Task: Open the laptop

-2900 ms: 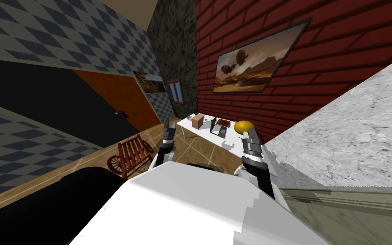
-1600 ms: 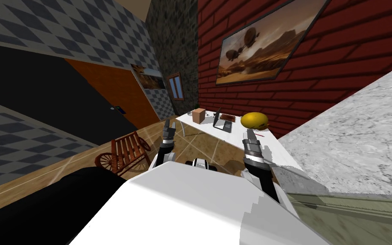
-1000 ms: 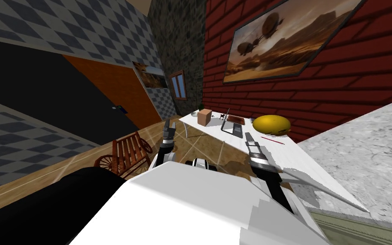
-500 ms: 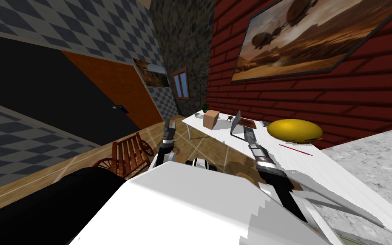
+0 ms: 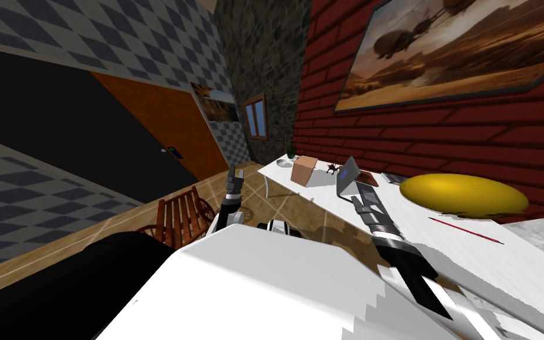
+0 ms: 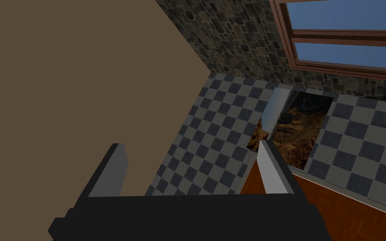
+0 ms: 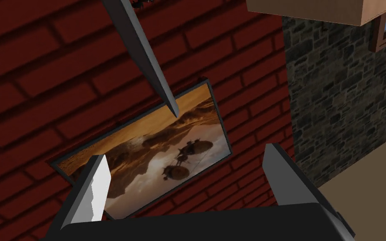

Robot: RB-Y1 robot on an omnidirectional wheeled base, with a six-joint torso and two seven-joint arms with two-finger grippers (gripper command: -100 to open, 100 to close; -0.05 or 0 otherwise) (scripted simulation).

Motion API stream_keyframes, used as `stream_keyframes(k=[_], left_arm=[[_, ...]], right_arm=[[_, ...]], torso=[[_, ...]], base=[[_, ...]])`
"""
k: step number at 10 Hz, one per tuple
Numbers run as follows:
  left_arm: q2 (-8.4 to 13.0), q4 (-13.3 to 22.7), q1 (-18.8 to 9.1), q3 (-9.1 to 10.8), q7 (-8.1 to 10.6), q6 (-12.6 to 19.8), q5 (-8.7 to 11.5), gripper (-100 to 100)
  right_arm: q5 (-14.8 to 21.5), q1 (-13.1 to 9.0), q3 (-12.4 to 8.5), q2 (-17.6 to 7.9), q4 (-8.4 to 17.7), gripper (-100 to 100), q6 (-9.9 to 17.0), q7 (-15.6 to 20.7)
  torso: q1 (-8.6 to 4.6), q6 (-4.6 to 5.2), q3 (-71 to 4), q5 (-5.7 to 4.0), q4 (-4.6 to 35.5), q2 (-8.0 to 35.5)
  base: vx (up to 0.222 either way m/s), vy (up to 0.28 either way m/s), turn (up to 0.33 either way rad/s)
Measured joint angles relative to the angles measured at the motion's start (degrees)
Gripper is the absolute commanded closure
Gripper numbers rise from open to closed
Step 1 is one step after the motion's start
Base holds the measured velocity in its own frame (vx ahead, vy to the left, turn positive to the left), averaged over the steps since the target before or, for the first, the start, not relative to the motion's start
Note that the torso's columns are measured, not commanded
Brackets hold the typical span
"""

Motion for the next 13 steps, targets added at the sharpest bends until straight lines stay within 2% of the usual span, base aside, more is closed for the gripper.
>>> stream_keyframes(k=[2,4,5,8,9,10,12,13], left_arm=[[0.01,0.0,-0.01,0.01,0.0,0.0,0.0,0],[0.0,0.0,0.0,0.0,0.0,0.0,0.0,0],[0.01,0.0,-0.01,0.01,0.0,0.0,0.0,0],[0.01,0.0,-0.01,0.01,0.0,0.0,0.0,0],[0.01,0.0,0.0,0.01,0.0,0.0,0.0,0],[0.01,0.0,0.0,0.01,0.0,0.0,0.0,0],[0.01,0.0,-0.01,0.01,0.0,0.0,0.0,0],[0.01,0.0,-0.01,0.01,0.0,0.0,0.0,0]], right_arm=[[1.17,0.47,-1.15,-1.3,0.22,-100,2.5,1.32],[3.16,1.48,-3.45,-2.88,2.04,-100,4.85,3.64],[3.56,1.39,-3.86,-3.75,2.18,-100,6.27,4.17],[6.45,1.47,-5.87,-6.66,3.73,-100,12.46,6.98],[7.16,1.4,-7.47,-8.35,6.03,-100,13.74,7.88],[7.92,2.24,-8.9,-9.5,6.99,-100,15.0,8.62],[9.38,3.23,-10.8,-12.29,8.07,-100,19.39,10.24],[10.42,2.46,-11.89,-13.62,10.69,-100,20.65,11.12]], torso=[[-0.28,0.0,0.16,-0.09,0.08,0.21],[0.17,-0.01,-0.08,0.05,-0.03,-0.14],[-0.07,0.0,0.03,0.01,0.02,0.07],[0.05,-0.01,-0.04,0.0,-0.02,-0.1],[0.09,0.0,-0.07,0.03,-0.03,-0.12],[0.05,0.0,-0.06,0.02,-0.02,-0.1],[-0.07,0.0,0.08,-0.02,0.04,0.11],[-0.1,0.0,0.07,-0.04,0.03,0.08]], base=[[0.135,0.125,0.049],[0.142,0.156,0.037],[0.08,0.089,0.045],[0.137,0.126,0.057],[0.168,0.139,0.065],[0.141,0.129,0.057],[0.123,0.112,0.051],[0.11,0.103,0.058]])
